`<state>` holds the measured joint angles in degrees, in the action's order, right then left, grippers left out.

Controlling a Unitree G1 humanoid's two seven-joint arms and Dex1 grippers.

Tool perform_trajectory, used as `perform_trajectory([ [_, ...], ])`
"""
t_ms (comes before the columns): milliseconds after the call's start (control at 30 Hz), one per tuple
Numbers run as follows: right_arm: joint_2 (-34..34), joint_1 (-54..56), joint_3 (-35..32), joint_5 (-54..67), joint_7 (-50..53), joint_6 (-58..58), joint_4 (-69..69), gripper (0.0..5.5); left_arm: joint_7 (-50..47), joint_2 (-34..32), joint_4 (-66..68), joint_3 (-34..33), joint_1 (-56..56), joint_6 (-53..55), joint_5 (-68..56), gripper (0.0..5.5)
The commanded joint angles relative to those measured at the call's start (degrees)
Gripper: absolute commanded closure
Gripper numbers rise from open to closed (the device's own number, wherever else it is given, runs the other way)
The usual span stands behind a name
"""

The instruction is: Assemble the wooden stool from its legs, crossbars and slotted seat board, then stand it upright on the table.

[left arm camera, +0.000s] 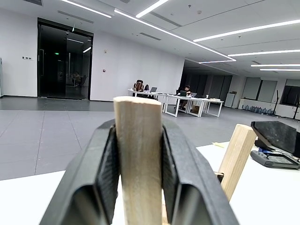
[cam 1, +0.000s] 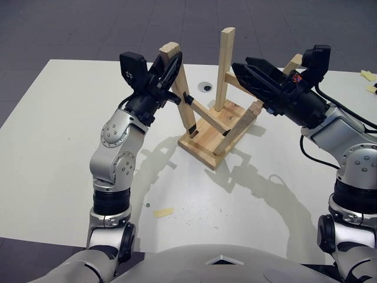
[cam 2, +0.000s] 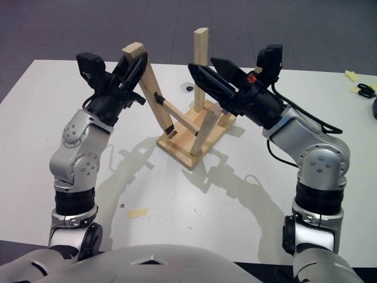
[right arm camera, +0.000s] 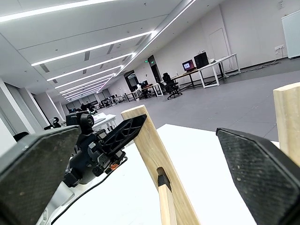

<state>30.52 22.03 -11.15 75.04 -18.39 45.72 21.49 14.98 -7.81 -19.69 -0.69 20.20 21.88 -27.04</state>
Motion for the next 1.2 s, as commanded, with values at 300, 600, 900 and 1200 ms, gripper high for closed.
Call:
perform_trajectory([
  [300, -0.8, -0.8, 0.1, -1.6, -0.5, 0.7, 0.5, 0.1, 0.3, 1.9, 2.7, -0.4, -0.8, -0.7, -0.1, 4.47],
  [600, -1.2, -0.9, 0.3, -1.8, -0.8, 1.0, 0.5, 0.1, 1.2, 2.3, 4.9, -1.8, -1.0, -1.2, -0.3, 4.47],
  [900, -1.7, -1.3, 0.4, -1.8, -1.0, 1.2, 0.8, 0.1, 1.7, 3.4, 6.4, -2.1, 0.4, -2.7, -0.3, 4.47],
  [1200, -2.0, -1.6, 0.3, -1.7, -0.6, 1.5, 1.1, 0.1, 4.3, 2.0, 8.3, -0.9, 0.8, -3.7, 1.3, 4.47],
])
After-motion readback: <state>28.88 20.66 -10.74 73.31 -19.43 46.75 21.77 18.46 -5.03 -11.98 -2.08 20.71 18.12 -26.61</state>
